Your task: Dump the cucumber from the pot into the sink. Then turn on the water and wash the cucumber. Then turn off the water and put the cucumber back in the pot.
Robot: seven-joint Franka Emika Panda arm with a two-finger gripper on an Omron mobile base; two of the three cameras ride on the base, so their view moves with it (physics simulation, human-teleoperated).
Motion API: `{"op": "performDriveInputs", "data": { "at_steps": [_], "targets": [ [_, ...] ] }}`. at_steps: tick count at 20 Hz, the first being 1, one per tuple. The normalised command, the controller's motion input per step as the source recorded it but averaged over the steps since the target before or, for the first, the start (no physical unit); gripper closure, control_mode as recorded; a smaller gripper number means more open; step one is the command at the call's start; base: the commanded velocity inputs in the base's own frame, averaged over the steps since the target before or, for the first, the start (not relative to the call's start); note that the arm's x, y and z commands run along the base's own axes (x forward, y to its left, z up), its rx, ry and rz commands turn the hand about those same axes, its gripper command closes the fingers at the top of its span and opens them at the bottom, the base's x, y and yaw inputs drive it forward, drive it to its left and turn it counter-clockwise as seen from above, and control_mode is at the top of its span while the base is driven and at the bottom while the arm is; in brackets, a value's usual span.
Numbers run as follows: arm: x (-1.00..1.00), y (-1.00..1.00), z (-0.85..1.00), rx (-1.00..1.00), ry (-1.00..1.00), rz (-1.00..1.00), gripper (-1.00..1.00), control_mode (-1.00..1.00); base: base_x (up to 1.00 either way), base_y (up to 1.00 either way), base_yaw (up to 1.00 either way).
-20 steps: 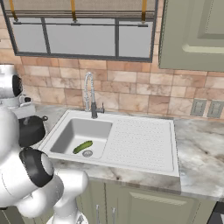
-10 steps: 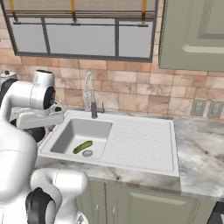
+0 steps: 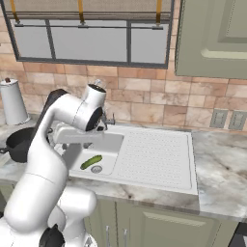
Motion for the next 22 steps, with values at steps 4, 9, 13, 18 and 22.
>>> {"op": "performDriveInputs", "data": {
  "at_steps": [4,9,13,18,22],
  "targets": [
    [0.47,-0.68,0.00,0.06,0.00,-0.10,-1.00,-1.00,0.00,0.00,0.00],
    [0.54,-0.33,0.00,0.01,-0.06,-0.12,-1.00,-1.00,0.00,0.00,0.00],
    [0.56,-0.07,-0.03,0.00,-0.12,-0.11,-1.00,-1.00,0.00,0.00,0.00],
    [0.64,-0.14,-0.02,0.00,-0.09,-0.11,-1.00,-1.00,0.00,0.00,0.00],
    [0.50,-0.14,-0.05,0.02,-0.12,-0.09,-1.00,-1.00,0.00,0.00,0.00]
  ]
}}
